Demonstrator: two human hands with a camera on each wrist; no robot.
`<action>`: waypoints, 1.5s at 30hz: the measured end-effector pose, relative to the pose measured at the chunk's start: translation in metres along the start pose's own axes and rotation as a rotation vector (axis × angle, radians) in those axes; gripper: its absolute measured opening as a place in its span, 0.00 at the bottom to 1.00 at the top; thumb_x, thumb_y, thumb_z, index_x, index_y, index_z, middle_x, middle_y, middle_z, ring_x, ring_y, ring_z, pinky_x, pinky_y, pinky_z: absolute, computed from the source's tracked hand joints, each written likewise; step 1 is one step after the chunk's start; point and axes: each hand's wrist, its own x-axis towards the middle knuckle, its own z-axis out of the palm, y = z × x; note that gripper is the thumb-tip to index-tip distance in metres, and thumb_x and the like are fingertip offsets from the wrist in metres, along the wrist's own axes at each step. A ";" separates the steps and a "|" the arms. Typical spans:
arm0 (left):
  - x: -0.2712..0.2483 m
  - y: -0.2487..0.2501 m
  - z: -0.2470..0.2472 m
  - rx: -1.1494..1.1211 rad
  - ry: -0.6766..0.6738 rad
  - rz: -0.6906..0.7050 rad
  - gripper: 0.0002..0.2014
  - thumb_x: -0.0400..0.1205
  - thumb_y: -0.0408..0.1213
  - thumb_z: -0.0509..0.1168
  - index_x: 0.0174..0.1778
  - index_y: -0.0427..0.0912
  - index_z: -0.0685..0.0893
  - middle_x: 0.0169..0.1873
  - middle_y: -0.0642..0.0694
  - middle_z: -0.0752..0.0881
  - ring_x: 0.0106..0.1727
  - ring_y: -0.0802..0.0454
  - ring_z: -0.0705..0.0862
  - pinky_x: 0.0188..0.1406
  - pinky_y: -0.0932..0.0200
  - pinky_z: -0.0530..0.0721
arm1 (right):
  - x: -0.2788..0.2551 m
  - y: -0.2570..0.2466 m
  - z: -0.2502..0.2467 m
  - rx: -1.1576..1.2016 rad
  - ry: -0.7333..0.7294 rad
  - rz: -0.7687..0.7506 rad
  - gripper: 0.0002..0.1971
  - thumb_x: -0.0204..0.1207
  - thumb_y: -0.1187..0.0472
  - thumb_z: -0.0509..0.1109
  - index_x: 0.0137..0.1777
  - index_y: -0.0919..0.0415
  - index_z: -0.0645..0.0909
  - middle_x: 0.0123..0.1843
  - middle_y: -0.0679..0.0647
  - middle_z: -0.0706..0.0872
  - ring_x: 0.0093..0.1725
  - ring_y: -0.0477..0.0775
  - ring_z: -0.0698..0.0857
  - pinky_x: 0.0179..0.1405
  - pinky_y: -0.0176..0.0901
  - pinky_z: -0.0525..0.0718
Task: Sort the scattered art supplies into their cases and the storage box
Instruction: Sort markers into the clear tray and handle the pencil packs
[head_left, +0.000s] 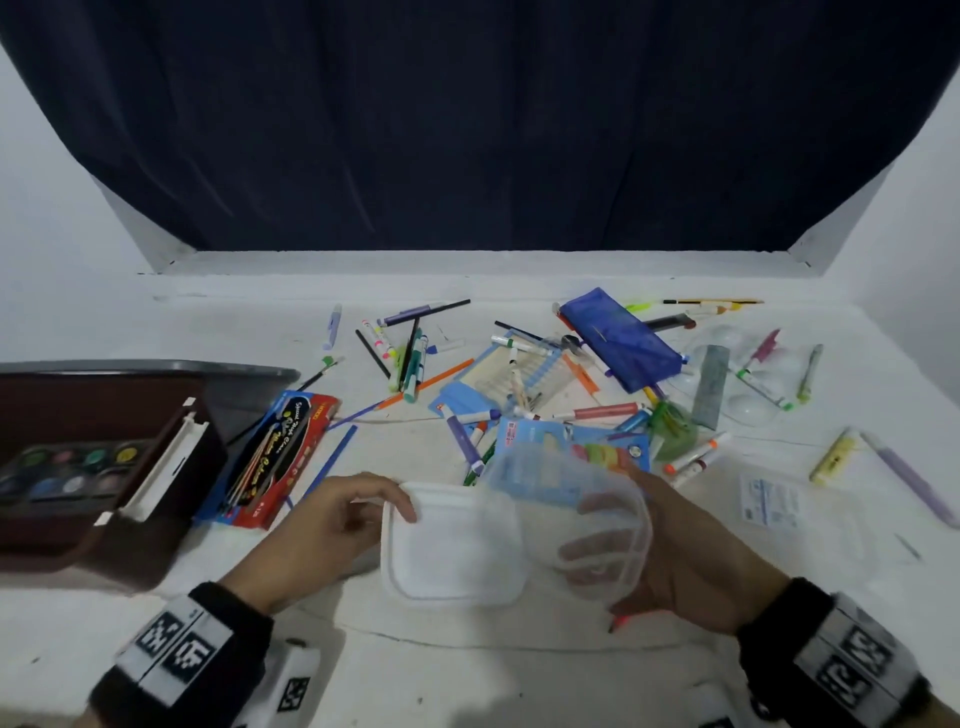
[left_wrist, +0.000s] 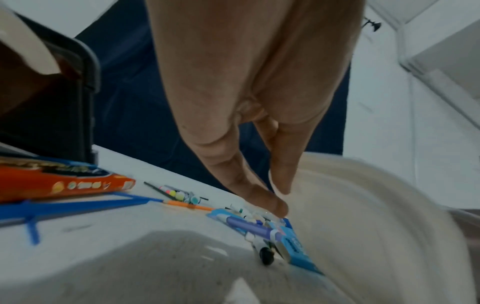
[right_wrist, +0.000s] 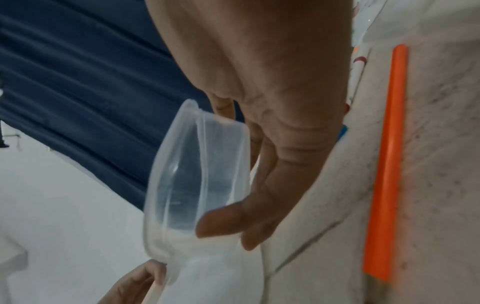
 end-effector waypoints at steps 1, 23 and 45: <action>-0.002 0.000 0.001 -0.078 -0.035 -0.072 0.22 0.79 0.12 0.63 0.49 0.45 0.91 0.58 0.47 0.89 0.58 0.45 0.90 0.61 0.49 0.86 | 0.001 0.000 0.002 -0.032 0.043 0.028 0.40 0.71 0.25 0.61 0.65 0.61 0.77 0.62 0.76 0.84 0.62 0.81 0.84 0.45 0.65 0.89; 0.007 -0.008 0.046 -0.134 0.030 -0.361 0.21 0.88 0.28 0.60 0.54 0.60 0.92 0.53 0.34 0.90 0.49 0.44 0.84 0.52 0.49 0.82 | 0.004 0.005 0.033 -0.436 0.291 -0.166 0.12 0.83 0.60 0.65 0.65 0.51 0.81 0.63 0.60 0.85 0.61 0.65 0.85 0.39 0.54 0.90; -0.016 -0.003 0.036 -0.208 -0.096 -0.309 0.14 0.86 0.48 0.62 0.63 0.59 0.89 0.60 0.35 0.89 0.59 0.43 0.86 0.73 0.35 0.78 | -0.013 0.017 0.038 -0.737 0.283 -0.180 0.08 0.83 0.58 0.68 0.58 0.57 0.85 0.53 0.56 0.89 0.42 0.55 0.92 0.46 0.46 0.91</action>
